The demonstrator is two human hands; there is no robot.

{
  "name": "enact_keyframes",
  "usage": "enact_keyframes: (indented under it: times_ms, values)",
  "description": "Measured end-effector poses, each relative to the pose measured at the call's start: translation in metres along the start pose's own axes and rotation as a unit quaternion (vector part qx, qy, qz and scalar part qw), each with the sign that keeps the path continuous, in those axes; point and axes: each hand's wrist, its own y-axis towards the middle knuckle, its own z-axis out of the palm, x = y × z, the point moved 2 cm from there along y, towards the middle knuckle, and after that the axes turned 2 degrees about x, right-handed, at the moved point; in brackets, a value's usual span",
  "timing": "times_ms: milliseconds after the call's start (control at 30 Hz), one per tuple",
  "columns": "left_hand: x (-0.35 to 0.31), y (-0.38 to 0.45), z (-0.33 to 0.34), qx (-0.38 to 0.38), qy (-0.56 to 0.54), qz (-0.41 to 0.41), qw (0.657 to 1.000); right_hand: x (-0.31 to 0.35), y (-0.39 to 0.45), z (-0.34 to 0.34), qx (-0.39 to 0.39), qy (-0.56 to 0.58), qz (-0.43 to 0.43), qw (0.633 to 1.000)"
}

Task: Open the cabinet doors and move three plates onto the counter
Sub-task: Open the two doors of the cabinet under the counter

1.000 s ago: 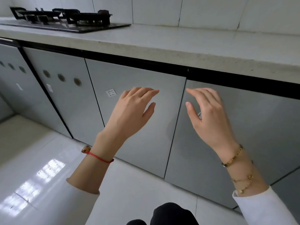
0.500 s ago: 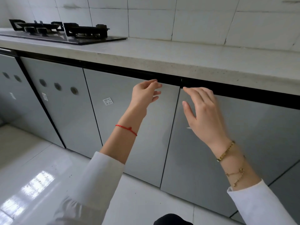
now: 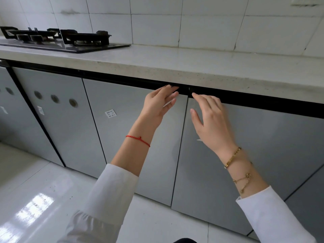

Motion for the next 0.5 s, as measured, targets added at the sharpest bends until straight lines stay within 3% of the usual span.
enact_keyframes:
  times_ms: [500]
  values:
    - [-0.002,-0.038,-0.022,-0.012,0.035,0.050,0.998,0.029,-0.003,0.000,-0.025,0.049,-0.031,0.998]
